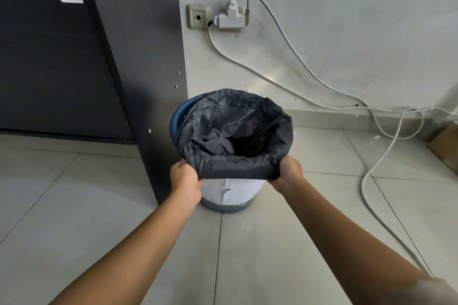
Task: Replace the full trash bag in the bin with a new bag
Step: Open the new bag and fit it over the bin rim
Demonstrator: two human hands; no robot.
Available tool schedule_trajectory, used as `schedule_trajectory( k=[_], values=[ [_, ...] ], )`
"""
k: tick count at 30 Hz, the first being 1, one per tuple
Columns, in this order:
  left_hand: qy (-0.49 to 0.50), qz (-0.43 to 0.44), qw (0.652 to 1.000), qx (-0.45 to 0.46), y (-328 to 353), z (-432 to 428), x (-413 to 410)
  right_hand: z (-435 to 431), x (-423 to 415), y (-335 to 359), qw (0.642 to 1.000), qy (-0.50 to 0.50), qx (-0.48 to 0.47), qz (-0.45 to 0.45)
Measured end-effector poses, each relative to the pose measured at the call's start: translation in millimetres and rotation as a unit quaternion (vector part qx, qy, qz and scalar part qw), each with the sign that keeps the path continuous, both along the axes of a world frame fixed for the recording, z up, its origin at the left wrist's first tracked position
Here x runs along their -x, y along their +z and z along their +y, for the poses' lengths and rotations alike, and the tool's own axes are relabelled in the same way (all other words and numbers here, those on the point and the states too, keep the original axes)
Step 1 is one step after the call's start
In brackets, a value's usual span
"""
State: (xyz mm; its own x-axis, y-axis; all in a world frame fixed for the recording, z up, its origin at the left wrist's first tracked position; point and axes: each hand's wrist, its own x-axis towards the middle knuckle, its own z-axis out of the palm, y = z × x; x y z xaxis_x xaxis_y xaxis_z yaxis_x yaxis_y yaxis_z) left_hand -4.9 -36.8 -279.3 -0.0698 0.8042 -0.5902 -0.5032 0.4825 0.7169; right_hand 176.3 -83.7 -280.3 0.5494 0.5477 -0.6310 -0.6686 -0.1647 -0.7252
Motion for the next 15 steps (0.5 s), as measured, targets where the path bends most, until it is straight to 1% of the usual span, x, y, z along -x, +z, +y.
schedule_trajectory(
  k=[3, 4, 5, 6, 7, 8, 9, 10, 11, 12, 13, 15],
  values=[
    [0.024, 0.021, 0.999, 0.039, -6.6, 5.6, -0.3, -0.4, -1.6, 3.1, 0.999, -0.008, 0.019, -0.025],
    [0.041, 0.033, 0.998, 0.037, -10.1, 9.9, 1.8, 0.9, -5.6, 3.9, 0.999, -0.009, 0.018, -0.046],
    [0.063, 0.081, 0.995, 0.021, -12.0, 14.1, 4.7, 2.8, -10.5, 4.3, 0.997, -0.005, 0.015, -0.075],
    [0.082, 0.163, 0.983, -0.018, -10.8, 17.6, 6.9, 5.7, -15.7, 5.1, 0.994, -0.004, 0.016, -0.110],
    [0.103, 0.249, 0.959, -0.085, -6.3, 20.3, 8.8, 10.1, -20.7, 6.3, 0.989, -0.006, 0.023, -0.148],
    [0.119, 0.321, 0.924, -0.172, -0.1, 22.8, 10.8, 14.7, -24.6, 9.2, 0.981, -0.003, 0.032, -0.191],
    [0.125, 0.385, 0.877, -0.257, 8.4, 27.3, 11.1, 19.6, -27.6, 13.1, 0.969, 0.006, 0.041, -0.242],
    [0.111, 0.449, 0.824, -0.326, 17.1, 33.6, 10.2, 24.0, -29.2, 17.4, 0.954, 0.027, 0.048, -0.296],
    [0.073, 0.513, 0.774, -0.364, 24.9, 44.0, 8.8, 28.9, -30.1, 21.2, 0.934, 0.056, 0.051, -0.348],
    [0.018, 0.567, 0.732, -0.378, 31.3, 56.6, 6.8, 32.9, -30.8, 24.4, 0.915, 0.089, 0.052, -0.390],
    [-0.048, 0.603, 0.704, -0.371, 34.4, 71.5, 5.8, 37.0, -32.2, 26.1, 0.896, 0.120, 0.060, -0.424],
    [-0.163, 0.662, 0.656, -0.324, 36.9, 94.8, 6.0, 42.4, -37.0, 26.0, 0.862, 0.160, 0.085, -0.474]
  ],
)
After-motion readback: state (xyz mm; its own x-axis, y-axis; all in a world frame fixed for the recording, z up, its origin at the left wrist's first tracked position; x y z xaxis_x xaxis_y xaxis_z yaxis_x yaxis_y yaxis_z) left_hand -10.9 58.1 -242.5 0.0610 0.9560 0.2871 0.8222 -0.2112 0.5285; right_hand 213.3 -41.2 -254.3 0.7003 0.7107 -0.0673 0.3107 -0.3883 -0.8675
